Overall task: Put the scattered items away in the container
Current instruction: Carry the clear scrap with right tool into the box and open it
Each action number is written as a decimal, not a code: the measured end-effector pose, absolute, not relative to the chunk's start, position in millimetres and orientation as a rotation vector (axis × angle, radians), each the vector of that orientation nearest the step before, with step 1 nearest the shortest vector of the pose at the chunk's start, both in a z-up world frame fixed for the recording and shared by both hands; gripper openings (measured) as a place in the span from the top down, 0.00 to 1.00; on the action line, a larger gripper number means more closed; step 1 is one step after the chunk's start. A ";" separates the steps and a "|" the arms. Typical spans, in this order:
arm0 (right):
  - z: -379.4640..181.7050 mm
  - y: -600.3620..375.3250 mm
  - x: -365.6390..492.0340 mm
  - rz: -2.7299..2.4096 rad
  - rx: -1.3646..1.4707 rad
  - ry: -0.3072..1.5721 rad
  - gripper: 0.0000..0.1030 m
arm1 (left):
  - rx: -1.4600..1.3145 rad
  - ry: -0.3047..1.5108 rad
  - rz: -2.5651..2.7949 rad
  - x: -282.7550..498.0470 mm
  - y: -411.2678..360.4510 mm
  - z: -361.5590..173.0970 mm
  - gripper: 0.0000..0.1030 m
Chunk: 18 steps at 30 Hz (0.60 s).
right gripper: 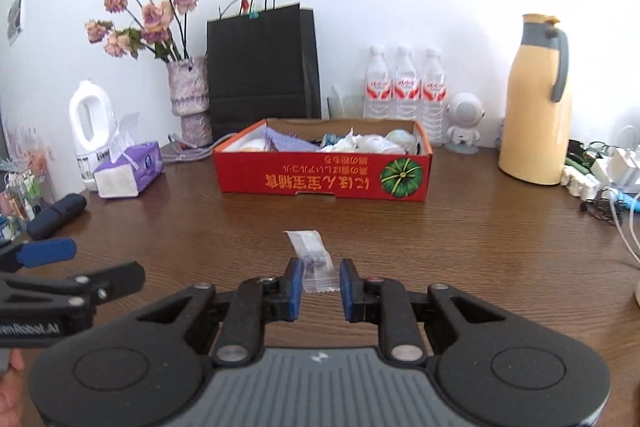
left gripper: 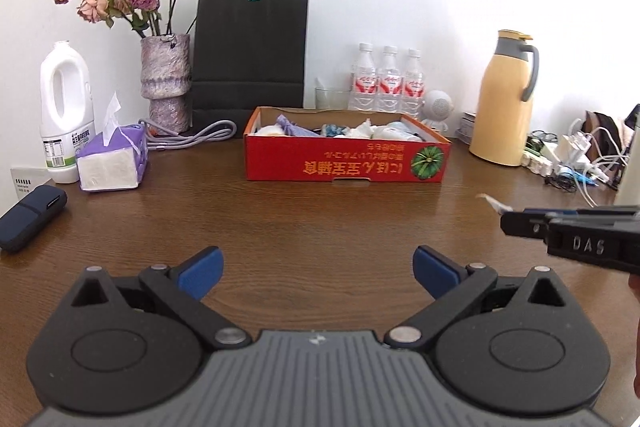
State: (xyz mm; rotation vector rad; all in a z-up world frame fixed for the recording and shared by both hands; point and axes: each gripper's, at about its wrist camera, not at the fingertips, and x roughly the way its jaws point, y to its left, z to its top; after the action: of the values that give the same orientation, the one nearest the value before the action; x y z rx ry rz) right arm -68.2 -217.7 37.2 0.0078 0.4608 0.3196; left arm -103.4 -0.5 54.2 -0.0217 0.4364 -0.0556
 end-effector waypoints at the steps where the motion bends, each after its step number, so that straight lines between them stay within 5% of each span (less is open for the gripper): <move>1: 40.3 -220.2 -75.5 0.319 0.015 0.450 0.82 | -0.013 0.430 -0.060 -109.8 -3.4 55.0 0.00; 18: 64.5 -222.6 -77.8 0.302 0.056 0.351 0.82 | -0.033 0.325 -0.079 -100.6 -3.9 86.2 0.00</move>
State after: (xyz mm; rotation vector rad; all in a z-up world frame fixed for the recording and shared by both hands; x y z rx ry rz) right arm -77.8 -222.6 64.5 0.0561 0.3509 0.3016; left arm -100.6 -3.9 86.2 -0.0332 0.3252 -0.0795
